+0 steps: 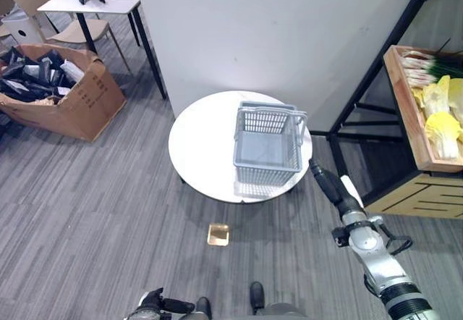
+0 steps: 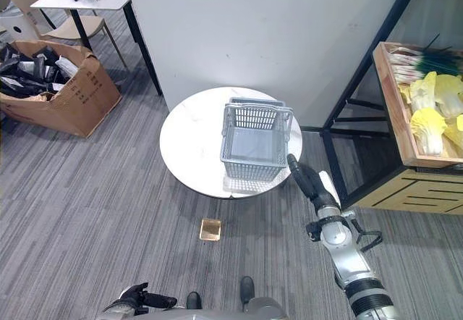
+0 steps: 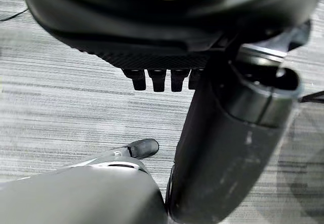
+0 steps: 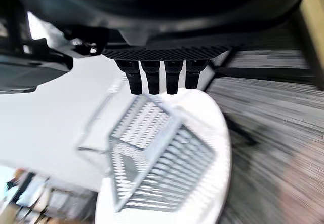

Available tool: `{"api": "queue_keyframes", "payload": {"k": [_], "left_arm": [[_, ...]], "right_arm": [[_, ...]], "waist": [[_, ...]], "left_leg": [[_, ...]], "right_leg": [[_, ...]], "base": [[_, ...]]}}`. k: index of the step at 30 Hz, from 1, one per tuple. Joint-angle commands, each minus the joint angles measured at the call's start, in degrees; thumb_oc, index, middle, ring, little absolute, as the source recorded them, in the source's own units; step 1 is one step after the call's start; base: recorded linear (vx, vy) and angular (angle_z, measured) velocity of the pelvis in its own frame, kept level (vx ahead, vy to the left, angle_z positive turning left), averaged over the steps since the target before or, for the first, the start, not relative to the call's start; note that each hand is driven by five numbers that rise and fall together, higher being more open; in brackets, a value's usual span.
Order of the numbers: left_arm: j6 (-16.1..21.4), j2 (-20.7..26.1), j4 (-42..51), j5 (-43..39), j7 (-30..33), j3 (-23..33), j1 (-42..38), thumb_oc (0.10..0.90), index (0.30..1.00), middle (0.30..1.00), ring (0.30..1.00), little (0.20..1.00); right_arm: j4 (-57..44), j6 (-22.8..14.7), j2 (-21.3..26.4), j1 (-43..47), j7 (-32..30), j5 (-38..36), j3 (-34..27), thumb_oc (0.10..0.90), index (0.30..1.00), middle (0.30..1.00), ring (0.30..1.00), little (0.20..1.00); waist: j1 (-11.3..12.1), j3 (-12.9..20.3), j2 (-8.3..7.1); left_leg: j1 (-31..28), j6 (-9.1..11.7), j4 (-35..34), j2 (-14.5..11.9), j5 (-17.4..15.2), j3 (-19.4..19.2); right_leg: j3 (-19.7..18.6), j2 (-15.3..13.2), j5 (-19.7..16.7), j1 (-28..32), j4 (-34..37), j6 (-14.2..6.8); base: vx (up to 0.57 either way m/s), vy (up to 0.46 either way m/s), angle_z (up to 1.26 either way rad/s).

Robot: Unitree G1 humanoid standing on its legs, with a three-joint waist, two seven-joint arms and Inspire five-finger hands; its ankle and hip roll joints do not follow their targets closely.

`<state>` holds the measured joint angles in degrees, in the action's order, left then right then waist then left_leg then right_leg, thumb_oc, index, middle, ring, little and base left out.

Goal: Get the vegetables into the basket

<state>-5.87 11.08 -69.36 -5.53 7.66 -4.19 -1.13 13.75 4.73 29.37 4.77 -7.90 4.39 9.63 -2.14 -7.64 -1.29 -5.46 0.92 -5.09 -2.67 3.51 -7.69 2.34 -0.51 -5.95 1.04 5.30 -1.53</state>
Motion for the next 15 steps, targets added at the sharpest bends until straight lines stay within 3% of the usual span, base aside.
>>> {"api": "queue_keyframes", "payload": {"k": [1,6,13,15], "left_arm": [[-1.1,0.7,-4.3,2.5,1.6,-2.7,0.9,0.9,1.0,1.0,1.0,1.0],[-1.2,1.5,-4.2,0.8,1.8,-3.8,0.7,0.9,1.0,1.0,1.0,1.0],[0.1,2.5,-4.2,-5.2,2.6,-6.6,-0.7,0.9,1.0,1.0,1.0,1.0],[0.4,2.9,-4.5,-6.8,2.7,-7.0,-1.4,0.9,1.0,1.0,1.0,1.0]], "right_arm": [[-2.6,-4.2,2.7,11.8,-1.7,2.1,0.0,0.9,1.0,1.0,1.0,1.0],[6.7,-2.5,4.7,25.3,-2.0,1.6,7.5,0.9,1.0,1.0,1.0,1.0],[30.5,-0.5,7.5,49.8,-3.1,-1.5,18.8,0.9,1.0,1.0,1.0,1.0],[36.7,-0.2,9.1,56.5,-2.8,1.1,23.2,0.9,1.0,1.0,1.0,1.0]], "waist": [[1.7,0.4,-2.23],[3.6,-0.4,-3.22],[6.6,-3.9,-4.69],[7.2,-4.8,-4.84]], "left_leg": [[-0.4,3.4,0.1,0.0,-2.3,2.8],[0.5,3.6,0.1,-0.1,-1.8,3.5],[5.9,4.1,0.1,-0.4,0.6,6.3],[8.2,4.3,0.1,-0.3,1.5,7.4]], "right_leg": [[-0.4,-3.6,3.0,4.2,-0.5,-5.7],[0.5,-3.7,2.7,3.8,-0.5,-5.6],[2.4,-3.7,1.8,-0.2,-1.1,-5.3],[3.4,-3.7,1.4,-2.1,-1.1,-5.3]], "base": [[0.0,0.0,0.0],[-0.01,-0.006,0.03],[-0.09,-0.028,0.23],[-0.08,-0.027,0.34]]}}
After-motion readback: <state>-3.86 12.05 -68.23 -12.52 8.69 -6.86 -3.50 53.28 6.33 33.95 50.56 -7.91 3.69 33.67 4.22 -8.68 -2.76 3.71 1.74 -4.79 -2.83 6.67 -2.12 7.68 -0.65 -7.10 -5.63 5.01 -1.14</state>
